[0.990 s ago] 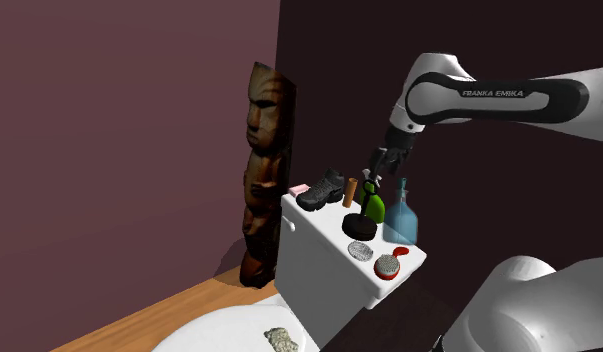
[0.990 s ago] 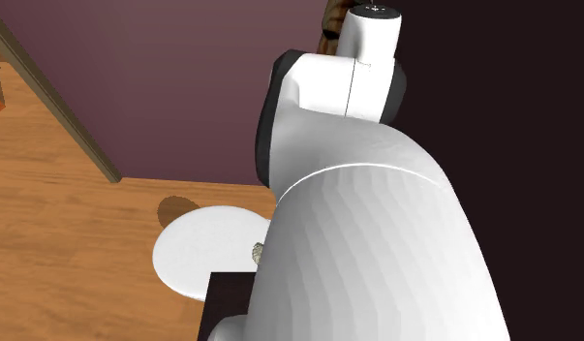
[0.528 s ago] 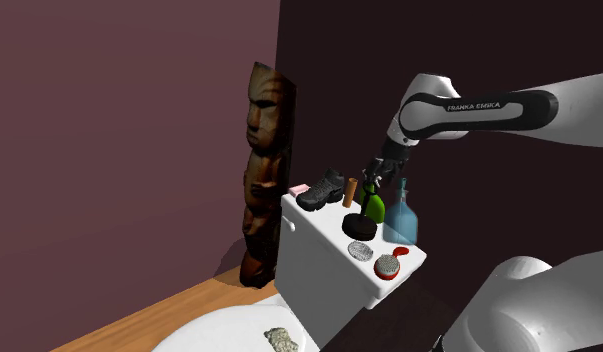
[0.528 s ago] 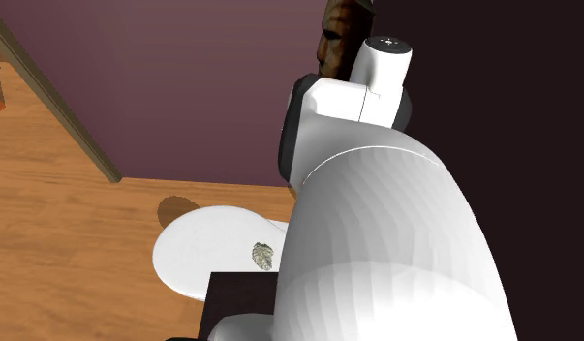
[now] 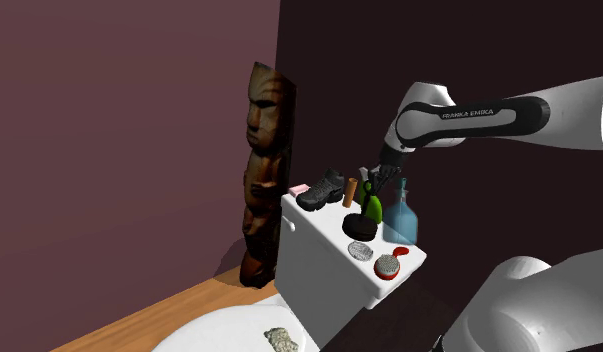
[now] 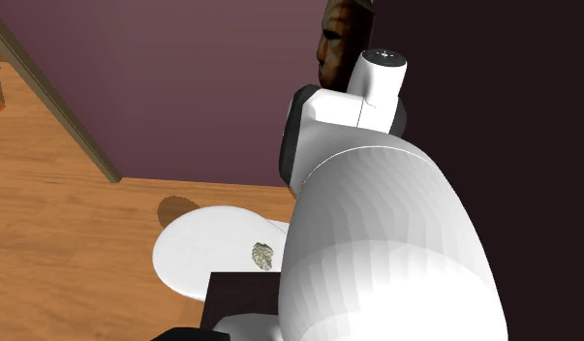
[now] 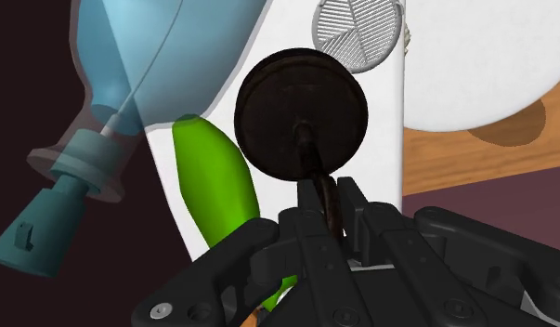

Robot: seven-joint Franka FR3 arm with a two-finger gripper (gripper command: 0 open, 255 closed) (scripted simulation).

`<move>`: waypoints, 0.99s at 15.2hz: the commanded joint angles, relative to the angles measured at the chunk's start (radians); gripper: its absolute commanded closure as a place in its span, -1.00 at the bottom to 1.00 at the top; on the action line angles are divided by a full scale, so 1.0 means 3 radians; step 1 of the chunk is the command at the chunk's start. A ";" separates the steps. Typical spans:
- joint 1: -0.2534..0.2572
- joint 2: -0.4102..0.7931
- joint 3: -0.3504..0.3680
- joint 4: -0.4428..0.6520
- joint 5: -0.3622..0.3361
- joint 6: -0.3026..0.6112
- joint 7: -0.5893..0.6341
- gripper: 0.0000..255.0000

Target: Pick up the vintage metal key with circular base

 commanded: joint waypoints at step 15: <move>0.0008 -0.0081 0.0049 0.0343 0.0017 -0.0425 0.0020 1.00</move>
